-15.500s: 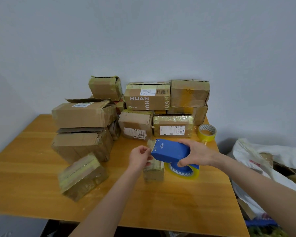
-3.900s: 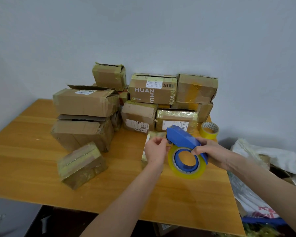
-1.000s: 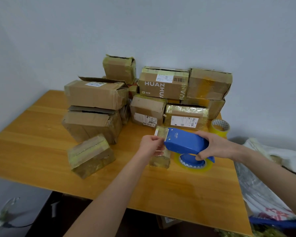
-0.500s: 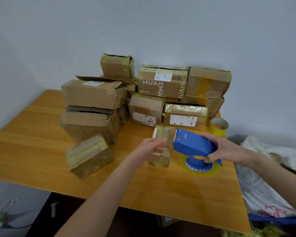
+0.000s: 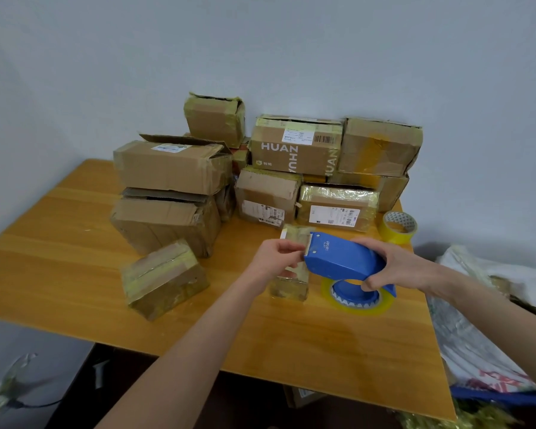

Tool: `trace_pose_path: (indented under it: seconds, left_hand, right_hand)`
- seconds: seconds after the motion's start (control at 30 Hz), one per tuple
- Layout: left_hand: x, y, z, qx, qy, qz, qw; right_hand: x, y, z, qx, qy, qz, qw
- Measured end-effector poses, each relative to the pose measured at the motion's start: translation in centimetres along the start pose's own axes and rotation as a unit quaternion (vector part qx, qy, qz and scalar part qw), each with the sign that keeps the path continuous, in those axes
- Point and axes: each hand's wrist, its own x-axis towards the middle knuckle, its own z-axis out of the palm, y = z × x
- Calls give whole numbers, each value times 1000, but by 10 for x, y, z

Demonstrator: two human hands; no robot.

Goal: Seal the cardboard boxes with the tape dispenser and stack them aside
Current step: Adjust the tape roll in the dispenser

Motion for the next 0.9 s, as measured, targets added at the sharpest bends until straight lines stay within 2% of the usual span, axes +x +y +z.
trace_pose_path:
  seconds: [0.17, 0.33, 0.63, 0.7, 0.9]
  left_hand:
    - [3, 0, 4, 35, 64, 4, 997]
    - [2, -5, 9, -34, 115, -65, 991]
    - [-3, -12, 2, -119, 129, -121, 977]
    - [-4, -14, -10, -145, 150, -118, 971]
    - [-3, -24, -35, -110, 198, -87, 970]
  right_hand:
    - [3, -5, 3, -26, 3, -17, 1000]
    - [4, -7, 7, -89, 19, -46, 995]
    - [1, -11, 10, -158, 35, -66, 985]
    - [-1, -9, 7, -170, 42, -64, 982]
    - [-8, -4, -2, -182, 40, -47, 981]
